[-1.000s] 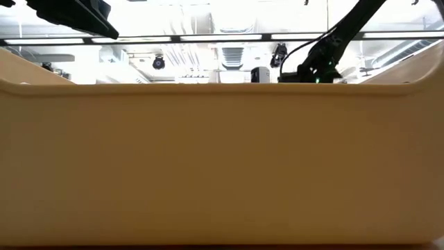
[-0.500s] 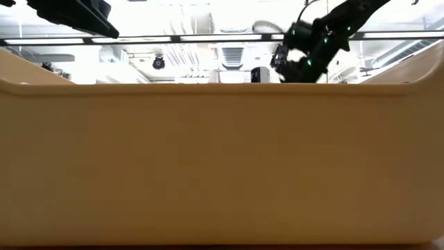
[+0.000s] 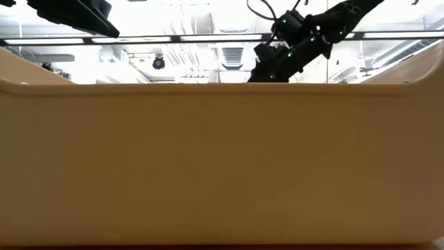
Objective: Sort batteries
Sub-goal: Put the silver battery into the light green bin
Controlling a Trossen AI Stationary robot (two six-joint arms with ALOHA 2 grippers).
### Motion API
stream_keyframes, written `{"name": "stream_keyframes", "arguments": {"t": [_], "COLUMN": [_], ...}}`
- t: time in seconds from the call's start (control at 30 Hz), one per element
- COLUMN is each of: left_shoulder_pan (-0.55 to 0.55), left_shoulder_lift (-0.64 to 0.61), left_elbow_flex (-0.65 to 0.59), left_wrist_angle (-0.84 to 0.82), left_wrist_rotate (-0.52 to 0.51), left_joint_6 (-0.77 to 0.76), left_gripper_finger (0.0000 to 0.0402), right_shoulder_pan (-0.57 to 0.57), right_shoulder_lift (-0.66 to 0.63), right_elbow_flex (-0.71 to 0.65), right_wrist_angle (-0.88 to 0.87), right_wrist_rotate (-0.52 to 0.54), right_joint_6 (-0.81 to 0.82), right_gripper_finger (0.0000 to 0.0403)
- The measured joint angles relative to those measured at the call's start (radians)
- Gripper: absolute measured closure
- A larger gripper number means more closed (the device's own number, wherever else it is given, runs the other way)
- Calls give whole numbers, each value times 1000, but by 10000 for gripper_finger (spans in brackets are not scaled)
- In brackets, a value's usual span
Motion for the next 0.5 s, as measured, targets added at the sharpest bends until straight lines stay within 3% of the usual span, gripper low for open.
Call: {"name": "stream_keyframes", "arguments": {"t": [0.5], "left_shoulder_pan": [0], "left_shoulder_lift": [0], "left_elbow_flex": [0], "left_wrist_angle": [-1], "left_wrist_rotate": [0], "left_joint_6": [0], "left_gripper_finger": [320], "right_shoulder_pan": [12], "right_shoulder_lift": [158], "right_elbow_flex": [84], "right_wrist_angle": [-6], "right_wrist_rotate": [0], "right_joint_6": [1], "right_gripper_finger": [156]}}
